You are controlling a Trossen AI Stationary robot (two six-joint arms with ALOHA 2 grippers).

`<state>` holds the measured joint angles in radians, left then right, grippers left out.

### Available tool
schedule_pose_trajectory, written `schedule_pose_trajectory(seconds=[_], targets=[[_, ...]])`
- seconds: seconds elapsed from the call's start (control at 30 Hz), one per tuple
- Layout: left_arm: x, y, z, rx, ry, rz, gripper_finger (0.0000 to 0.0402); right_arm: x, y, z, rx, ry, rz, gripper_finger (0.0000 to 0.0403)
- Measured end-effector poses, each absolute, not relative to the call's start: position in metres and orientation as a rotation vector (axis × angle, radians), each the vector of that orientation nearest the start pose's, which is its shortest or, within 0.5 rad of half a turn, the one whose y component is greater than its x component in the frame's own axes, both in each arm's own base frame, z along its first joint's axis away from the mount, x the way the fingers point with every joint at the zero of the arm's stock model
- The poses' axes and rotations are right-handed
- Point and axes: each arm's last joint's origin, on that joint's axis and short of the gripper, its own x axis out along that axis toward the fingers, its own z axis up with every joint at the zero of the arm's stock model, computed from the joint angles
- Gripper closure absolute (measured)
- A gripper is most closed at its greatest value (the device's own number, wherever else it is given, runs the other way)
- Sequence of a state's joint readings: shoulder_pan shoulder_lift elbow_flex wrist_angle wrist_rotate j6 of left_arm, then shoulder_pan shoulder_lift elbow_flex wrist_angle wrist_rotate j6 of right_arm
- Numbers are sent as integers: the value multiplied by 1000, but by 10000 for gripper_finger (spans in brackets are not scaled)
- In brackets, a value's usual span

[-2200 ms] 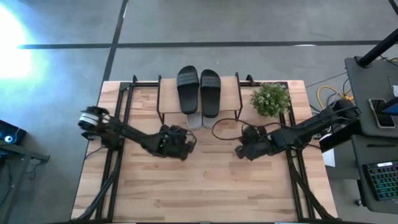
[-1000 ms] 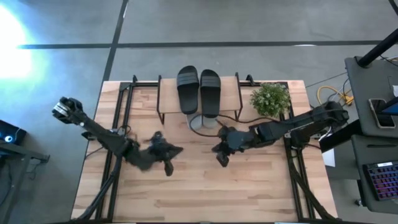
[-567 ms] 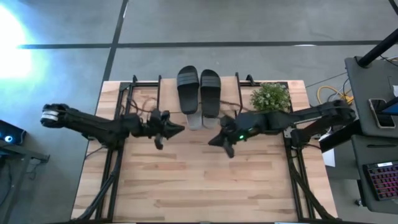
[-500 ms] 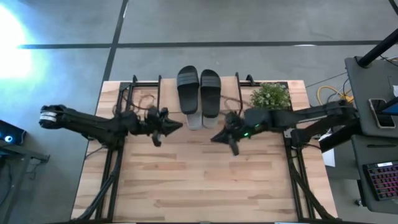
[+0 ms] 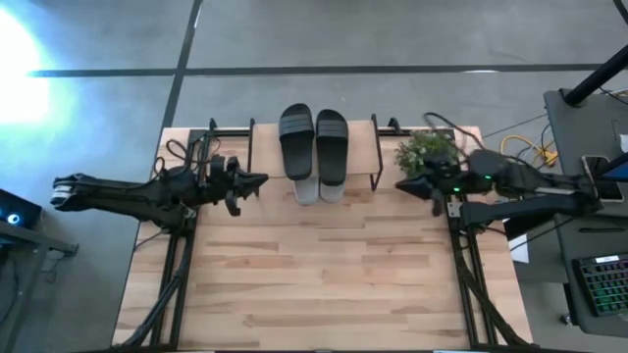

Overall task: Pick and place slides into the shelf
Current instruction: Return to Home Position

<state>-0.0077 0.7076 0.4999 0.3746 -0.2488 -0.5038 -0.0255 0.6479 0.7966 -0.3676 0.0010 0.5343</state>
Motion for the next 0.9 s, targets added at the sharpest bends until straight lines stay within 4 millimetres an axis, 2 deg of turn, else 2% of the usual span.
schedule_pose_trajectory(seconds=[0.13, 0.3, 0.4, 0.5, 0.7, 0.9], targets=[[158, 5, 298, -384, -177, 226, 402, 112, -5, 327, 555, 126, -142, 394], [149, 5, 298, -341, -145, 232, 402, 85, -7, 318, 606, 53, -240, 394], [141, 5, 293, -271, -74, 245, 402, 71, -7, 315, 711, 29, -239, 394], [132, 5, 290, -261, -39, 250, 402, 63, -7, 316, 636, -3, -220, 394], [111, 5, 268, -252, -19, 246, 402, 65, -6, 299, 471, 35, -199, 394], [92, 6, 225, -347, -83, 237, 402, 81, -5, 263, 444, -25, -121, 394]])
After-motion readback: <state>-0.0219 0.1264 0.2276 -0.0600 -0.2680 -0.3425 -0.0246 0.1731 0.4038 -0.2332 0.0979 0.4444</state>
